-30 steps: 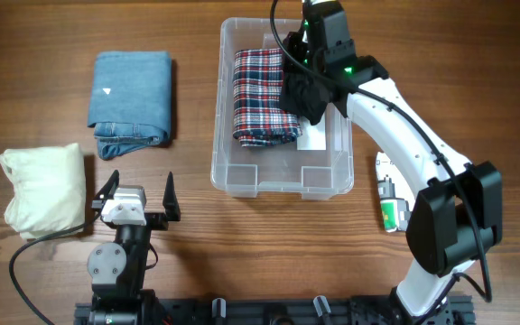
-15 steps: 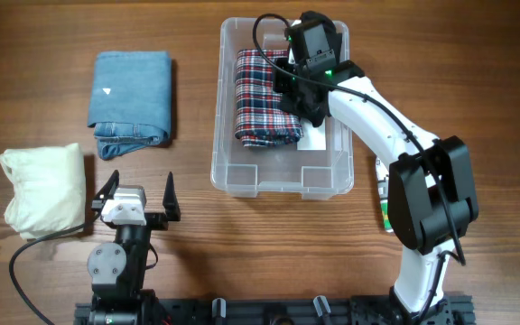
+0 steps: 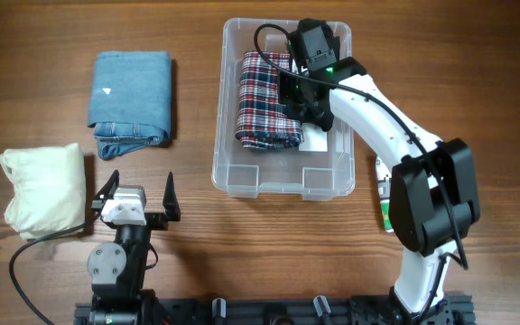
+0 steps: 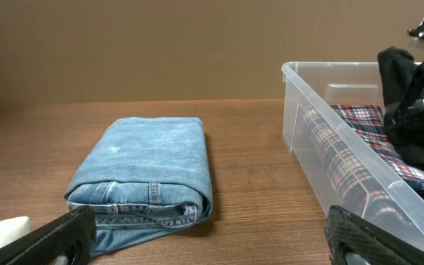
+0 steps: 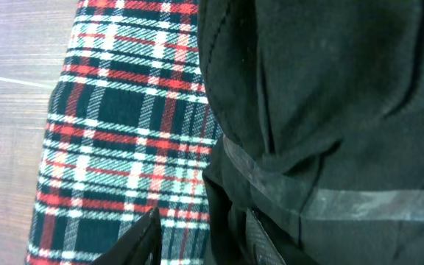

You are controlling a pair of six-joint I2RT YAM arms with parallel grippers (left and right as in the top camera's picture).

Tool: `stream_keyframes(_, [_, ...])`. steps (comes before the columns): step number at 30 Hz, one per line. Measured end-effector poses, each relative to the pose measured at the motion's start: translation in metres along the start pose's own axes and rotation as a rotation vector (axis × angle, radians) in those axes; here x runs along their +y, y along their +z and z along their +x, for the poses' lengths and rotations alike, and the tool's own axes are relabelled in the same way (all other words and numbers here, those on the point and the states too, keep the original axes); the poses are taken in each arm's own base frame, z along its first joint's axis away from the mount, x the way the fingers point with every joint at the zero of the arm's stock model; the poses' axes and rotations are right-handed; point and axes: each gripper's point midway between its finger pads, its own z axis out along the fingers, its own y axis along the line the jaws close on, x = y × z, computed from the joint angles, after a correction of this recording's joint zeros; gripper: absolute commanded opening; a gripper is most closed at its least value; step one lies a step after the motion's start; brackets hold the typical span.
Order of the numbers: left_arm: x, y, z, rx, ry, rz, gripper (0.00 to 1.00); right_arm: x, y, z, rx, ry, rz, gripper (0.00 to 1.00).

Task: Pack container
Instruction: 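Lower the black garment into the container's right side, adjusting placement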

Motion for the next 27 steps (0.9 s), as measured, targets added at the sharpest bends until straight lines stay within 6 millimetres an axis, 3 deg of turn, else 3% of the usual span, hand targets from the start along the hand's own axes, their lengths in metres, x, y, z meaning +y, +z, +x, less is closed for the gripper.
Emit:
stream_keyframes(3, [0.0, 0.0, 0.0, 0.0, 0.0, 0.0, 1.0, 0.002, -0.027, -0.012, -0.051, 0.0, -0.002, 0.38])
stream_keyframes(7, [0.0, 0.0, 0.0, 0.0, 0.0, 0.0, 1.0, 0.008, -0.085, -0.054, -0.236, 0.004, -0.011, 0.37])
stream_keyframes(10, [0.0, 0.0, 0.0, 0.0, 0.0, 0.0, 1.0, 0.005, -0.102, -0.074, -0.325, 0.015, 0.02, 0.3])
stream_keyframes(14, [0.0, 0.0, 0.0, 0.0, 0.0, 0.0, 1.0, -0.005, -0.083, -0.088, -0.376, 0.029, 0.078, 0.28])
stream_keyframes(19, [0.0, 0.0, 0.0, 0.0, 0.0, 0.0, 1.0, -0.018, -0.036, -0.071, -0.294, 0.025, 0.142, 0.27])
stream_keyframes(27, [0.0, 0.0, 0.0, 0.0, 0.0, 0.0, 1.0, -0.032, -0.027, -0.071, -0.295, 0.035, 0.202, 0.27])
